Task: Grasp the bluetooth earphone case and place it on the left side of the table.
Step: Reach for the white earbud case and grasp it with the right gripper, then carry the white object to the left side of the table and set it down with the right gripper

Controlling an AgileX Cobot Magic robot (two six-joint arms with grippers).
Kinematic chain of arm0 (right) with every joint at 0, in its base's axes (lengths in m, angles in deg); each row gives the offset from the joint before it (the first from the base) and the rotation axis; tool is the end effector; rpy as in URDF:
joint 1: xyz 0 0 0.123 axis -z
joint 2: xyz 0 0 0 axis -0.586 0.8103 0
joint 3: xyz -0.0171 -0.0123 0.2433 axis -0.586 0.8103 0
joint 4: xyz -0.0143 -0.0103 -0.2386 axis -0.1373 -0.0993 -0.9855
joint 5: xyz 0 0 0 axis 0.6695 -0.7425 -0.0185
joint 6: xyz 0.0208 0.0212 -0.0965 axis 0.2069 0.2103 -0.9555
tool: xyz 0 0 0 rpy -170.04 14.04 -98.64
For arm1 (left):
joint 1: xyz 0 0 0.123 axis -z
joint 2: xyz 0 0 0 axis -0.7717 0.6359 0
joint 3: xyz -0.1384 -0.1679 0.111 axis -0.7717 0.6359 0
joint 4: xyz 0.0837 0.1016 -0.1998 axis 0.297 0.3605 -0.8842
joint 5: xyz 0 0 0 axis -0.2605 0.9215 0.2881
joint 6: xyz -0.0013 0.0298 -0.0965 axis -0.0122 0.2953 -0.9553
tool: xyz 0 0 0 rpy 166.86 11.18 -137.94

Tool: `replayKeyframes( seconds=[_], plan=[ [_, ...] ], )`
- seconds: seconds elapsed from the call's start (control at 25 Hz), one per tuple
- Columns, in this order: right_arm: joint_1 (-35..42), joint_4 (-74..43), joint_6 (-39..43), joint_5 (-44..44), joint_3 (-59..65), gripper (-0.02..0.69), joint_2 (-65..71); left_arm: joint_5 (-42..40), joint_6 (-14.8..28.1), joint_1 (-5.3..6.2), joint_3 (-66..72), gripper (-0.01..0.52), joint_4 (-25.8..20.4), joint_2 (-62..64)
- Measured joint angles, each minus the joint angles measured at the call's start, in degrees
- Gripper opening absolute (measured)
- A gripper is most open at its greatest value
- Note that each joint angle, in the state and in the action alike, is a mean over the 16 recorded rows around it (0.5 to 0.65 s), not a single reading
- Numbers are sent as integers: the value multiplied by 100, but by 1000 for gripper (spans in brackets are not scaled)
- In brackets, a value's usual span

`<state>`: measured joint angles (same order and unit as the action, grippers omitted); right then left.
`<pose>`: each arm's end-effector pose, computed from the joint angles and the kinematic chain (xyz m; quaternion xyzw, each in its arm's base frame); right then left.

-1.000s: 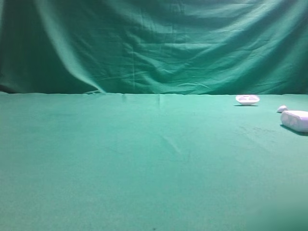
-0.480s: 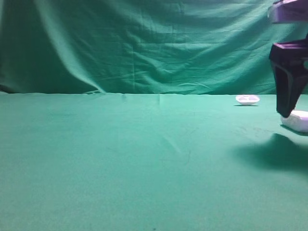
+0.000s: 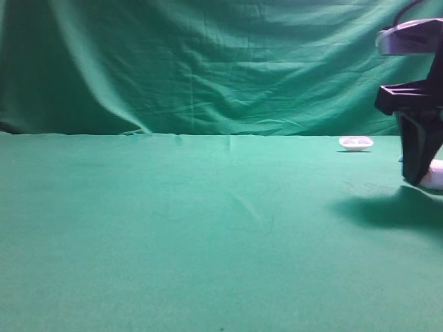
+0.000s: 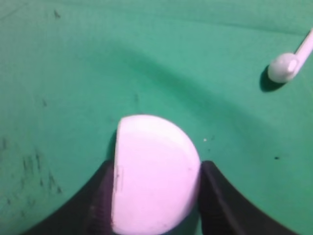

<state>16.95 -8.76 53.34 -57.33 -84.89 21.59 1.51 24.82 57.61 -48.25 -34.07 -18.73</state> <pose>0.3029 0.0899 0.1425 -0.1295 0.9677 -0.0258 0.2149 0.0907 -0.0088 0.1746 0.0450 0.7935 -0.0256 0.6063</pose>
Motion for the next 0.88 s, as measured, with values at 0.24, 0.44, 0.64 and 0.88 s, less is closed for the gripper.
replayKeyframes(
  seconds=[0.24, 0.44, 0.64, 0.88],
  plan=[
    [-729, 19, -80, -754, -1562, 314, 291, 0, 0, 0, 0, 0, 0, 0],
    [-1624, 41, -194, -1307, -3290, 314, 980, 0, 0, 0, 0, 0, 0, 0],
    [-2523, 93, -315, -1603, -4940, 314, 2045, 0, 0, 0, 0, 0, 0, 0],
    [-3250, 317, -428, -1463, -6209, 314, 3352, 0, 0, 0, 0, 0, 0, 0]
  ],
)
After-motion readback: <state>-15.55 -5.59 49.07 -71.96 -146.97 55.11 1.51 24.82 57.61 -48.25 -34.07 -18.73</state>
